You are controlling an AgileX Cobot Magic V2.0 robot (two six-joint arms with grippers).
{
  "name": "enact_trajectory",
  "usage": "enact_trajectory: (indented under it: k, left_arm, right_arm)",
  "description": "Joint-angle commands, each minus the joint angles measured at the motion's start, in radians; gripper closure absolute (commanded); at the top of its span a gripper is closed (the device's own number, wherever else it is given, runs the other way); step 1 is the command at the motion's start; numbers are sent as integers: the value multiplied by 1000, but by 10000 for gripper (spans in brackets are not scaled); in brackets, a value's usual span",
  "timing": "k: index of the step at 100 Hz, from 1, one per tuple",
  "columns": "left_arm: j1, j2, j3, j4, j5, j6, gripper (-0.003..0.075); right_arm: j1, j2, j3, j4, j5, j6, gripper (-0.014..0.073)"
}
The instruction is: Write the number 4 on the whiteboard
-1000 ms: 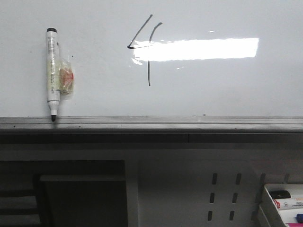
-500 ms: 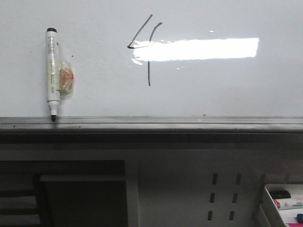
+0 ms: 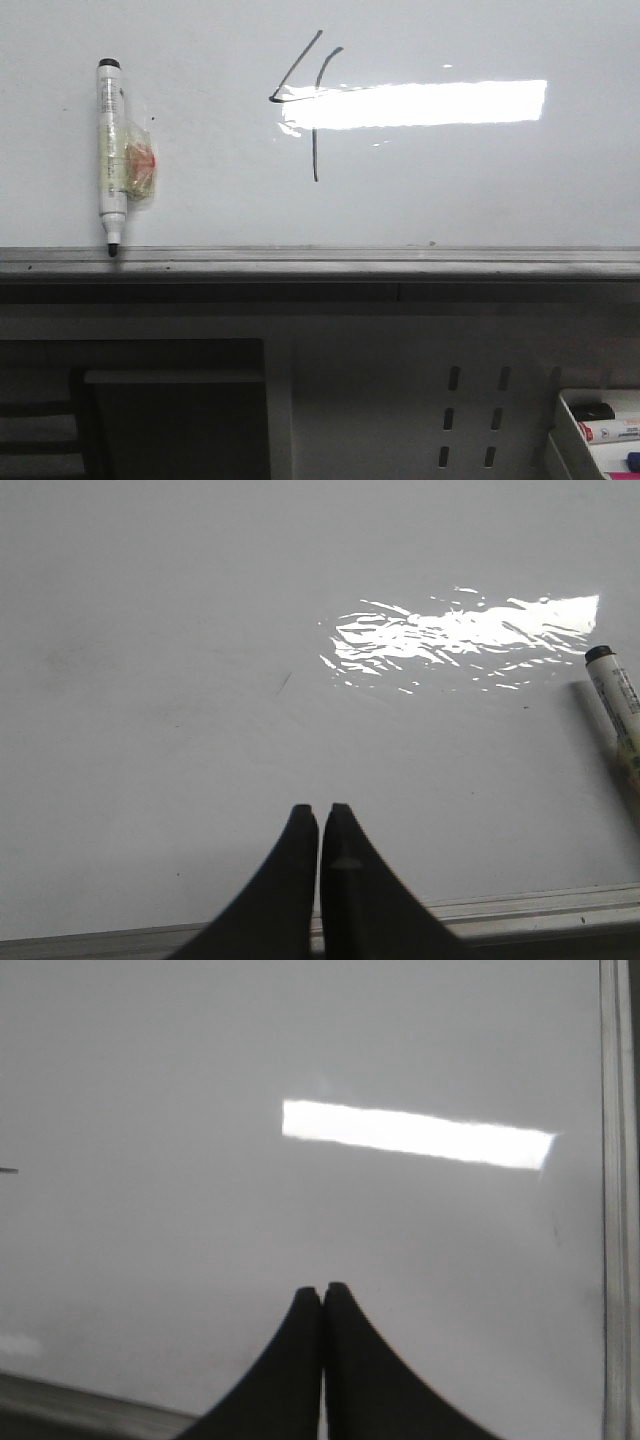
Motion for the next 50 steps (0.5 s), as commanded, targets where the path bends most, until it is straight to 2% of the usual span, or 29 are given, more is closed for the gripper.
enact_trajectory:
  k: [1, 13, 36, 40, 50]
  left_arm:
    - [-7, -28, 28, -8, -72, -10, 741]
    - [-7, -28, 28, -8, -72, -10, 741]
    - [-7, -28, 28, -8, -72, -10, 741]
    - [-7, -28, 28, -8, -72, -10, 741]
    - [-7, -28, 28, -8, -72, -10, 741]
  right_arm:
    - [-5, -4, 0, -216, -42, 158, 661]
    - [-5, -37, 46, -371, -56, 250, 661]
    - [-30, -137, 148, -406, -77, 273, 661]
    - [-49, -155, 149, -406, -27, 275, 661]
    - [-82, -152, 149, -414, -21, 275, 661]
